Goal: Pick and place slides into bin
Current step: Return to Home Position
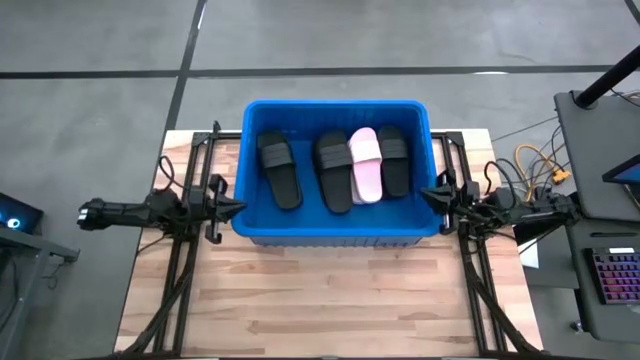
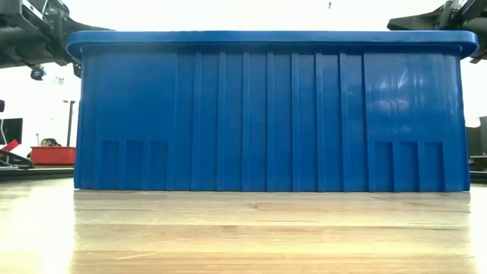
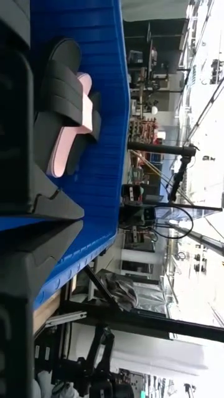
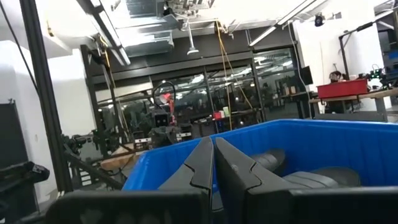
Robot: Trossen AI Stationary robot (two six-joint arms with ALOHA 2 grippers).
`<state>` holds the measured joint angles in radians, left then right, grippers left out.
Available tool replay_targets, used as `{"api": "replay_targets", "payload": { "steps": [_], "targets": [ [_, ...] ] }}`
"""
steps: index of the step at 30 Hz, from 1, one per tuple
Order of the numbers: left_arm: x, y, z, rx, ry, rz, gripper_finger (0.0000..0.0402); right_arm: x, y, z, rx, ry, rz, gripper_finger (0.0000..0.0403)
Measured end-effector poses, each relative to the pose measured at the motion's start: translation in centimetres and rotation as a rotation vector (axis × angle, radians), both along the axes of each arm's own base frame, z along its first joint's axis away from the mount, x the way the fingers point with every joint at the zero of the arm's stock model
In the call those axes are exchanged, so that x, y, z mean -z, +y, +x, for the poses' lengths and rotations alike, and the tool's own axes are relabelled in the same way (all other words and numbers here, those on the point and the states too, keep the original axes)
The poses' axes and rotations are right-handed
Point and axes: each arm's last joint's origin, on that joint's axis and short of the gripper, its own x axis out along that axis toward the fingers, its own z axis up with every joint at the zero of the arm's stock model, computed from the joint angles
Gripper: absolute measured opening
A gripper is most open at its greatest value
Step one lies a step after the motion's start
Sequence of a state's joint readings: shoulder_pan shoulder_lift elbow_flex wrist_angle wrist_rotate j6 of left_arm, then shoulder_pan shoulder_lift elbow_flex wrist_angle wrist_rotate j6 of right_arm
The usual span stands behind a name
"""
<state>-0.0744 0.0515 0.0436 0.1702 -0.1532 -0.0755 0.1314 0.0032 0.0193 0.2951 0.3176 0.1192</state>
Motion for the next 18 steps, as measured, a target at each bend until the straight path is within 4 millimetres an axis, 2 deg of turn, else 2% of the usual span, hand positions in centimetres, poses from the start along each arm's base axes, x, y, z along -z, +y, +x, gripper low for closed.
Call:
{"api": "replay_targets", "payload": {
  "steps": [3,8,18],
  "targets": [
    [0.02,-0.02,0.00,0.007,-0.002,0.001,0.0000,0.09,0.02,0.02,-0.001,0.011,-0.022,0.0008],
    [0.03,-0.03,0.01,0.010,0.000,0.004,0.0000,0.25,0.30,0.09,-0.048,0.039,-0.184,0.0008],
    [0.04,-0.03,0.04,0.010,0.001,0.005,0.0000,-0.52,0.24,-0.08,-0.042,0.039,-0.156,0.0008]
  ]
}}
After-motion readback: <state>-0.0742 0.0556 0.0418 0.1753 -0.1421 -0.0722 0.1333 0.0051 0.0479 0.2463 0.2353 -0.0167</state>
